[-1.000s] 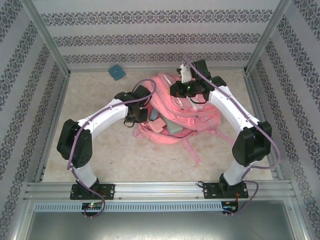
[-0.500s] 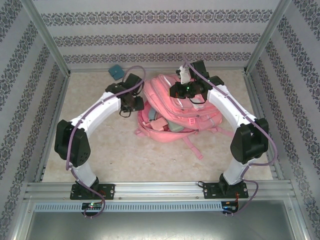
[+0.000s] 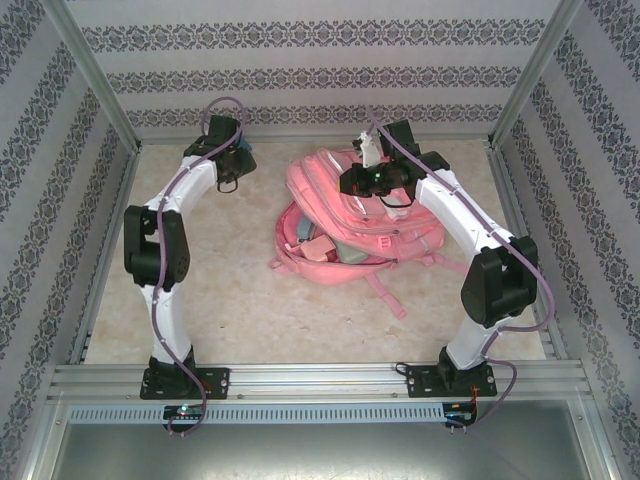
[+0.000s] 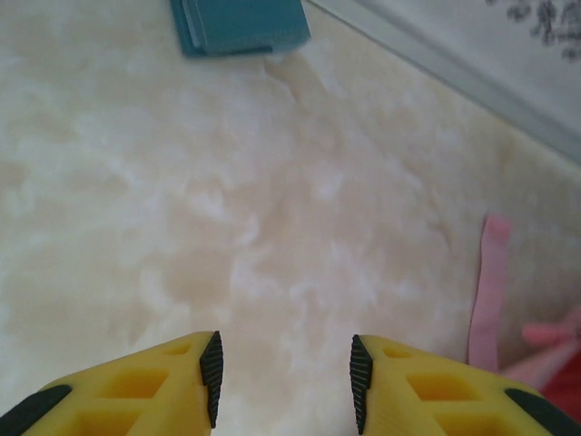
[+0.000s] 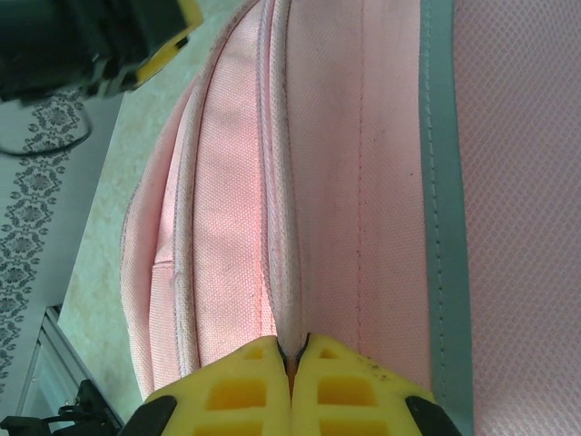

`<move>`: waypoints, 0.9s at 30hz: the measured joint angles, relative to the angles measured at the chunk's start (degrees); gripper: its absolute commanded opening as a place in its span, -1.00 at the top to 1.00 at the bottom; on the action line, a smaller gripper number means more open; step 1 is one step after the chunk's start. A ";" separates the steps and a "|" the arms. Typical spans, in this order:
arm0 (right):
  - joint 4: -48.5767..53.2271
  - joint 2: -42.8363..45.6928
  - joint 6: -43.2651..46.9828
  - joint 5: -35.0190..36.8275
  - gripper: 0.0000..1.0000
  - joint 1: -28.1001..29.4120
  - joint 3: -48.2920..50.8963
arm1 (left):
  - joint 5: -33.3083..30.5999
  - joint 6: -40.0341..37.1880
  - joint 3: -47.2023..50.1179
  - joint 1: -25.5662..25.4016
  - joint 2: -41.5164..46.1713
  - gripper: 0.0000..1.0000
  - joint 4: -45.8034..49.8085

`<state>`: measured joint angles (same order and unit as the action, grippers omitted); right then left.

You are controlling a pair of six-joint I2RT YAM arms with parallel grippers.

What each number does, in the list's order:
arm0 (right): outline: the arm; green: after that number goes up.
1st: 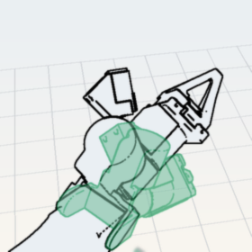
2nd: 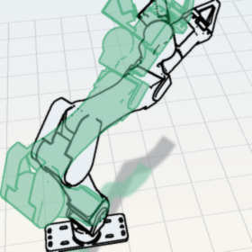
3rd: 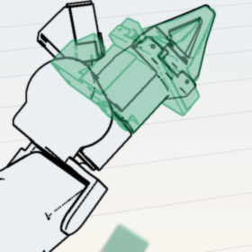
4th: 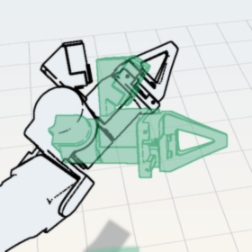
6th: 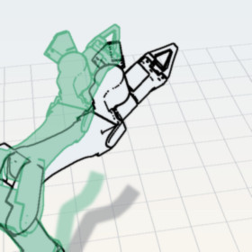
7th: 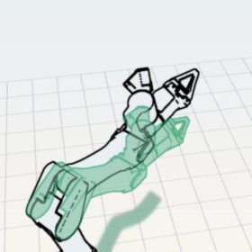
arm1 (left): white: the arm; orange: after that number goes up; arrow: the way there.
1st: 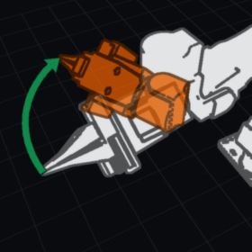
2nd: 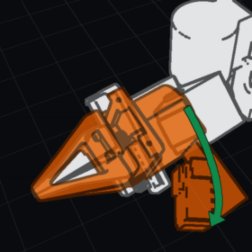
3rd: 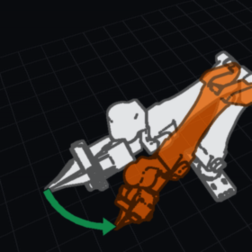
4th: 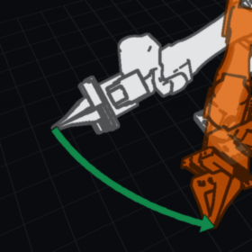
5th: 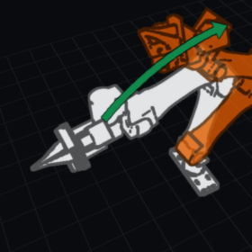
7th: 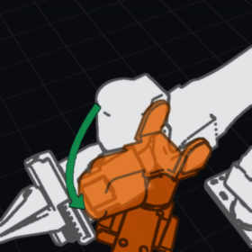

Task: Pack the student bag
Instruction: Move the card holder to the center of the table.

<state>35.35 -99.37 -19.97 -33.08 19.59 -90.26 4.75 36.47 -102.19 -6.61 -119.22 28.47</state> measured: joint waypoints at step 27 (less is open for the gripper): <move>0.02 0.02 -0.83 -0.44 1.00 -0.37 -0.02 | 3.21 24.30 -40.83 5.62 -38.99 0.03 -11.19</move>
<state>35.38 -99.35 -20.80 -33.52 19.22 -90.28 7.97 60.77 -143.02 -0.99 -158.21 17.28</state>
